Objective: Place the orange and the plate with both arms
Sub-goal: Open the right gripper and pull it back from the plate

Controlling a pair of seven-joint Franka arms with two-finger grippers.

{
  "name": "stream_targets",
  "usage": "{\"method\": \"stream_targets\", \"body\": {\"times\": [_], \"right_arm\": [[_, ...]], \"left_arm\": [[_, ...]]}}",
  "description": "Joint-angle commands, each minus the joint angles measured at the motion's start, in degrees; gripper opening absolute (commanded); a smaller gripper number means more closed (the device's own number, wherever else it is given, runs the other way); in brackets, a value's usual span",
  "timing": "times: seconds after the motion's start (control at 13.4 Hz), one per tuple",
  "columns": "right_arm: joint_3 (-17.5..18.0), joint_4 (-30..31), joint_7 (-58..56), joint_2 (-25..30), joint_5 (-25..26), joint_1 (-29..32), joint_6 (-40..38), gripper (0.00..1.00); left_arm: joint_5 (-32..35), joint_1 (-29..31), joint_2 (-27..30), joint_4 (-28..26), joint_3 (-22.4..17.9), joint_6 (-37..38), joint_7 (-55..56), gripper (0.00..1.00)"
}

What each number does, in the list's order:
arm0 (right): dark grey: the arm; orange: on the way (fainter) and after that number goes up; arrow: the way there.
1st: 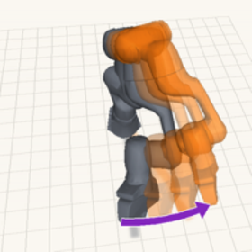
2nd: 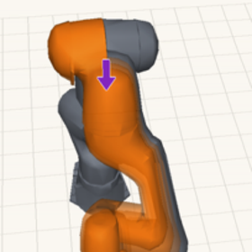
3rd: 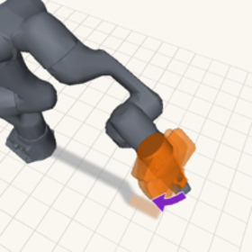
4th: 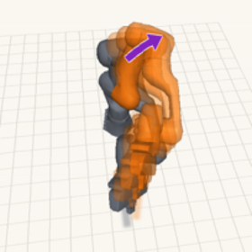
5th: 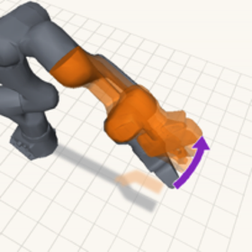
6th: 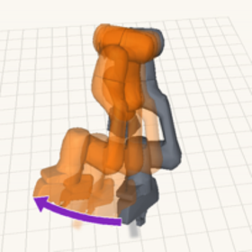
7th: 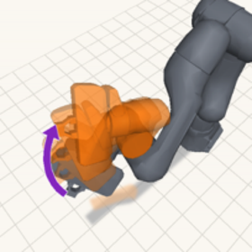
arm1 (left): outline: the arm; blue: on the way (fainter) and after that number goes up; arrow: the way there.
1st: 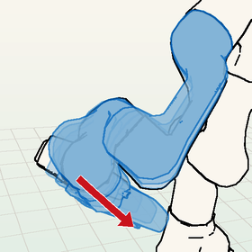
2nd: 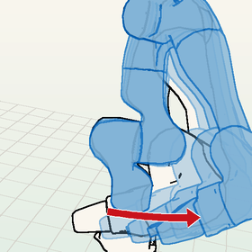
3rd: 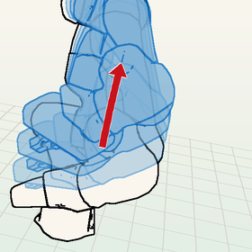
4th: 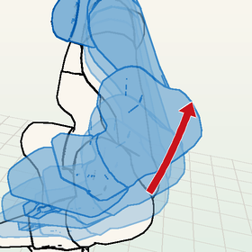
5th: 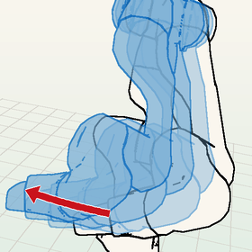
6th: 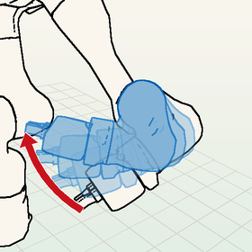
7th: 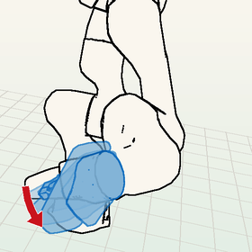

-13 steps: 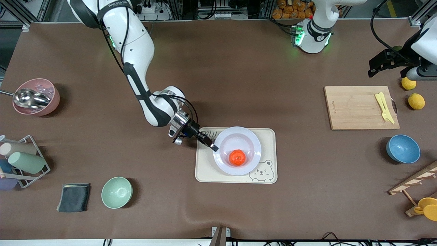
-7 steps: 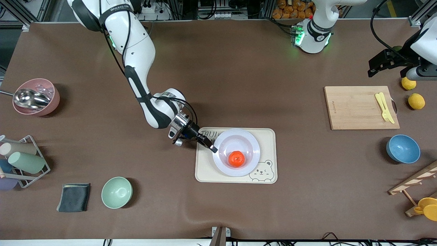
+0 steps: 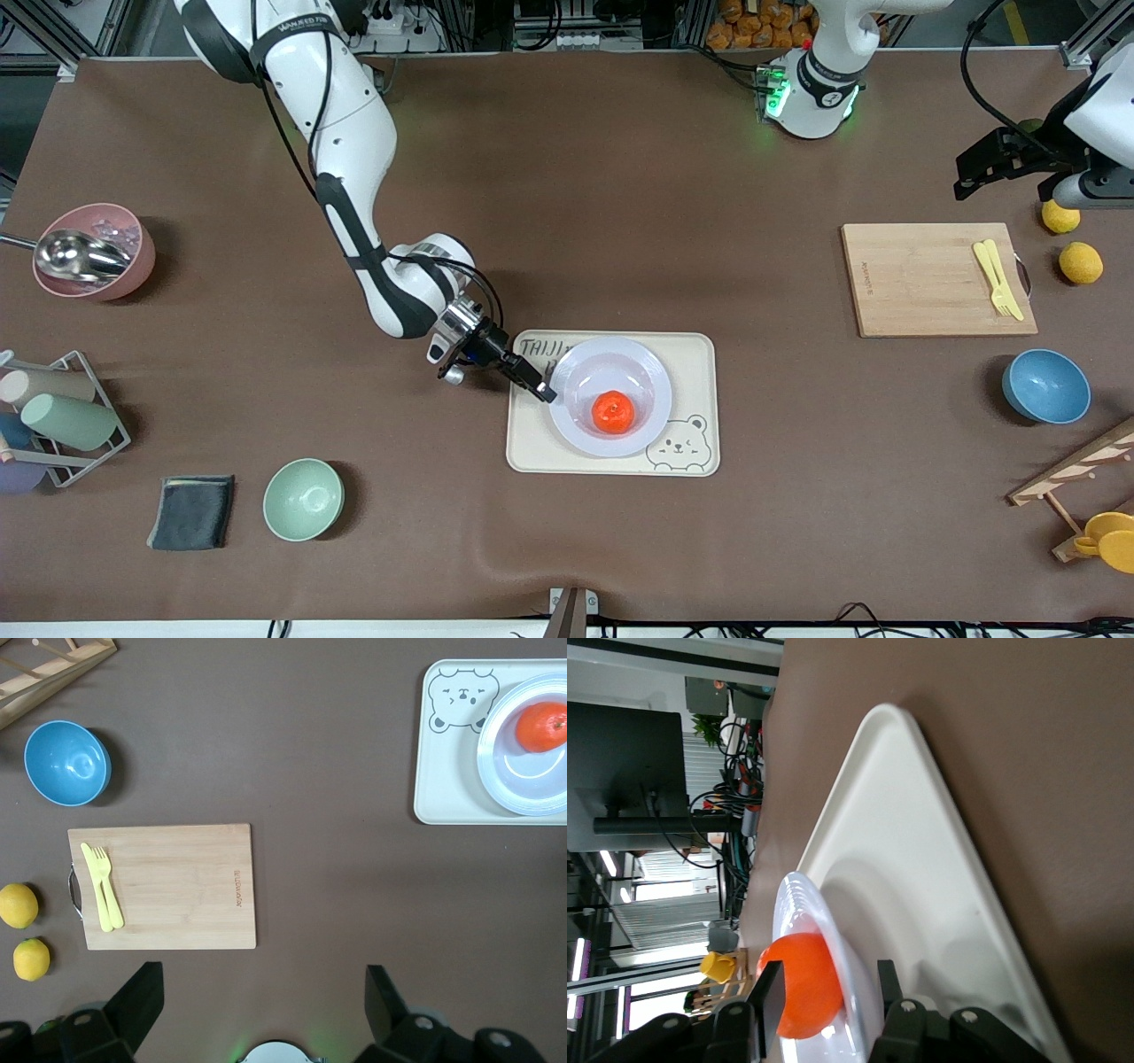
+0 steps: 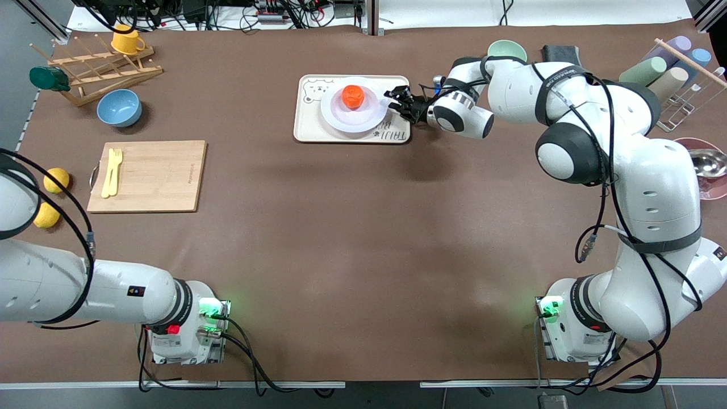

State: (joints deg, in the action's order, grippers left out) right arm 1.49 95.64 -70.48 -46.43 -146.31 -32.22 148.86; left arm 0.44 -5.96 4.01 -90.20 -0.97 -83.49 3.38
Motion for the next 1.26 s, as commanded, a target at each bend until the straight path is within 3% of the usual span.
{"method": "stream_targets", "body": {"times": [0.0, 0.15, 0.3, 0.52, 0.74, 1.19], "right_arm": [[1.06, -0.80, -2.92, 0.11, -1.26, 1.63, 3.09, 0.51], [1.33, -0.98, 3.55, 1.07, 4.68, 1.90, 6.34, 0.47], [1.15, -0.72, 17.32, 2.56, 16.53, 1.90, 6.97, 0.48], [0.89, -0.71, 33.43, 4.33, 31.31, 3.12, 6.88, 0.55], [0.98, -0.45, 39.96, 5.73, 41.43, 6.37, 5.31, 0.59], [0.80, -0.89, 58.86, 9.07, 71.30, 19.71, -12.50, 0.63]], "left_arm": [[0.09, -0.02, 0.29, 0.11, 0.35, 0.78, 0.58, 1.00], [0.09, -0.11, 0.38, 0.11, 0.35, 0.78, 0.58, 1.00], [0.09, -0.20, 0.29, 0.11, 0.35, 0.78, 0.58, 1.00], [0.09, -0.11, 0.29, 0.11, 0.44, 0.78, 0.58, 1.00], [0.09, 0.15, 0.12, 0.20, 0.35, 0.52, 0.58, 1.00], [0.09, 0.24, 0.03, 0.11, 0.35, 0.43, 0.58, 1.00]]}}
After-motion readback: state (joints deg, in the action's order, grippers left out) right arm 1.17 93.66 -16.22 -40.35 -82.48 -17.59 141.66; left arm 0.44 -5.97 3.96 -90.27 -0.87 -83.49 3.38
